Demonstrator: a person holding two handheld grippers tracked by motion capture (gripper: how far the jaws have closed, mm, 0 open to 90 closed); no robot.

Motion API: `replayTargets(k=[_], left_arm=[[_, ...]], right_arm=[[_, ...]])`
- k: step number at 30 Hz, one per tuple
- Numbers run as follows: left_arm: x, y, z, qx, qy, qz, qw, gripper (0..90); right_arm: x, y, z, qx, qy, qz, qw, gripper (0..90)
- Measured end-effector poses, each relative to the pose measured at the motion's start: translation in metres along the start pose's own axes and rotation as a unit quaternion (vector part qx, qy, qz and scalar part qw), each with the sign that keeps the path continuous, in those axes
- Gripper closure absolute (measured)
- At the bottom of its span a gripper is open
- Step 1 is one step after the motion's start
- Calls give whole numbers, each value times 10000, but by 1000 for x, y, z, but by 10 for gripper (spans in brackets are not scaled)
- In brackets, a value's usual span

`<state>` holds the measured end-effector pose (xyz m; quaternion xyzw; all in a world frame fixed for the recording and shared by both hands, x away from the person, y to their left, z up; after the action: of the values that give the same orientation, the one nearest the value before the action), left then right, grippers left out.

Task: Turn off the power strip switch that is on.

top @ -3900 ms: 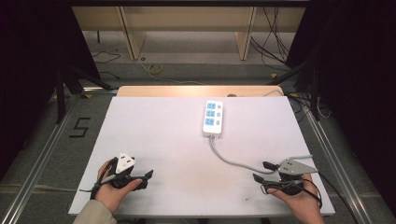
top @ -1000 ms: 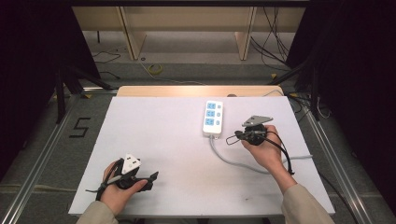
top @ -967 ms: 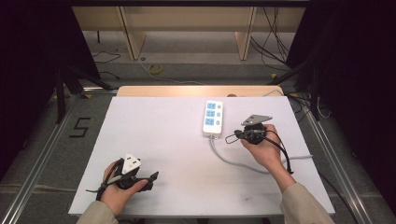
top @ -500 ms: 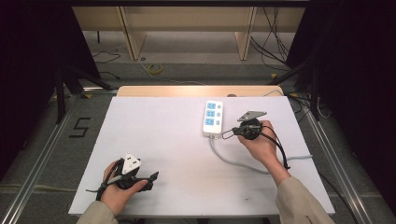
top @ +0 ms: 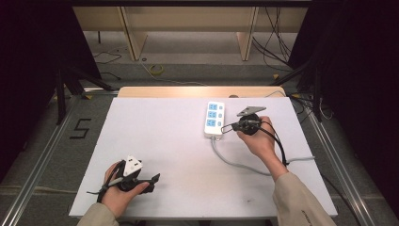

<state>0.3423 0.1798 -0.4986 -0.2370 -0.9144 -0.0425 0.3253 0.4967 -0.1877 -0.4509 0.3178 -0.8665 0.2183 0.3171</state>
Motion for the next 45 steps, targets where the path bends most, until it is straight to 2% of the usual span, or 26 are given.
replayTargets(k=[8, 19, 34, 45], left_arm=[[0, -1, 0, 8, -2, 5, 10000, 157], [0, -2, -1, -8, -17, 20, 10000, 157], [0, -2, 0, -1, -9, 38, 10000, 157], [0, -2, 0, 6, -11, 37, 10000, 157]], right_arm=[[-4, -6, -6, -86, 63, 15, 9999, 900], [-10, -14, -17, -78, 90, 79, 9999, 900], [-18, -22, -27, -273, 113, 97, 9995, 900], [-25, -27, -34, -324, 148, 118, 9993, 900]])
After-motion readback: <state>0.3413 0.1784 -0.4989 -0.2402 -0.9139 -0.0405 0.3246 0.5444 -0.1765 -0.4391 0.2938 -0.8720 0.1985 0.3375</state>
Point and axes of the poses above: each handheld gripper's, and its own axes: x roughly backward along the jaws, z roughly out of its underside, y roughly to its left, the point moved 3 cm from there along -x, roughly forward along the jaws, and after that the axes turned 8 degrees about x, right-handed, at the moved point
